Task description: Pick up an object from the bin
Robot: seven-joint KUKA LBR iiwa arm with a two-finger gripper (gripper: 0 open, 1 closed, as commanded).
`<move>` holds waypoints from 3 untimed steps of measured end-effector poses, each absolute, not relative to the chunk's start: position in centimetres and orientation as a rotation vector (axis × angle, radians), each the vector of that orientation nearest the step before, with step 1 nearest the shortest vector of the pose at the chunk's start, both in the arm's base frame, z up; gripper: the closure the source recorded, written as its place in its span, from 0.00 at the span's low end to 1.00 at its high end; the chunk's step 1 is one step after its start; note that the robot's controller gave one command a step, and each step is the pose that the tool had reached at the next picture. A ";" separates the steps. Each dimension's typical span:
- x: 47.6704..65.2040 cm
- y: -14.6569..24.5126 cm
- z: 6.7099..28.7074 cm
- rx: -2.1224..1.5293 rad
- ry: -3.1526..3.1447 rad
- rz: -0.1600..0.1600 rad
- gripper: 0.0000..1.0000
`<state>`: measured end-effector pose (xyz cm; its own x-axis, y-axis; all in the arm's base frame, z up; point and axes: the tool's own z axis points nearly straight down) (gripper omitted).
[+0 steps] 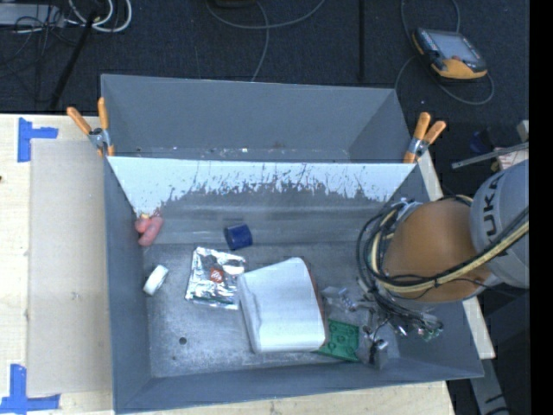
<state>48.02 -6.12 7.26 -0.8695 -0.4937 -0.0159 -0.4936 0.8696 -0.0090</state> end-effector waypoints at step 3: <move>49.0 2.0 7.1 -1.592 2.695 -0.006 0.00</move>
Offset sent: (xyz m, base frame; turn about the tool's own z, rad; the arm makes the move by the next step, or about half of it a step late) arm -0.0098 0.0303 -0.0026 -0.0823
